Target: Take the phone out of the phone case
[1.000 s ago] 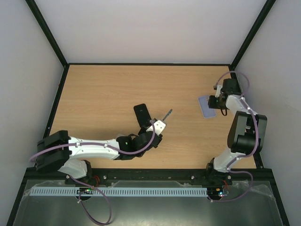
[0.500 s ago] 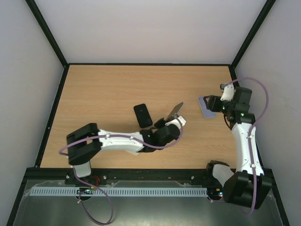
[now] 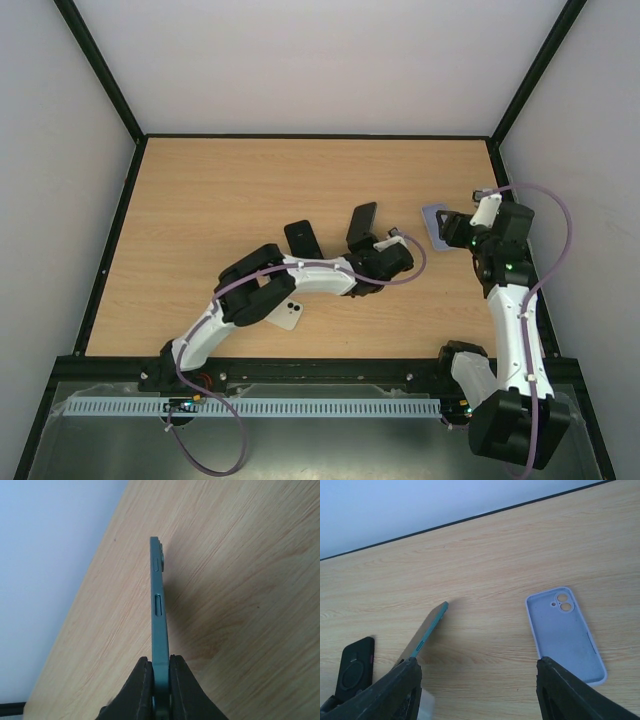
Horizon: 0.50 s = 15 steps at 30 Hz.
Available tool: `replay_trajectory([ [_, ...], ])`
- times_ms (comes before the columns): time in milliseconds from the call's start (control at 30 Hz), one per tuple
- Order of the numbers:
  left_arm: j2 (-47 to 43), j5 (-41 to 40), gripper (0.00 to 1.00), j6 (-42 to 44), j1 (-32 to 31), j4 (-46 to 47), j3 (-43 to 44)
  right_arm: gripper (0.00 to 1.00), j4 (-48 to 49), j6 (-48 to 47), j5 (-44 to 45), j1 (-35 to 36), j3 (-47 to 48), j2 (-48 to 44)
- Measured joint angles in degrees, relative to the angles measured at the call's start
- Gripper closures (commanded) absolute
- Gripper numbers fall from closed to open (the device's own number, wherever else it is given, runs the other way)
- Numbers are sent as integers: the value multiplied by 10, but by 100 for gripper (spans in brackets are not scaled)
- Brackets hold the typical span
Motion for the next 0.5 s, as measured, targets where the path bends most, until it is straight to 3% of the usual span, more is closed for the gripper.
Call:
replay_trajectory([
  [100,24,-5,65,-9,4,-30,30,39,2,4,4,0,-3,0],
  [233,27,27,40,-40,3,-75,54,38,4,6,9,0,-7,0],
  [333,24,65,29,-80,4,-97,63,38,5,6,12,0,-9,-2],
  [500,-50,150,21,-163,14,-125,12,38,5,6,14,0,-10,-8],
])
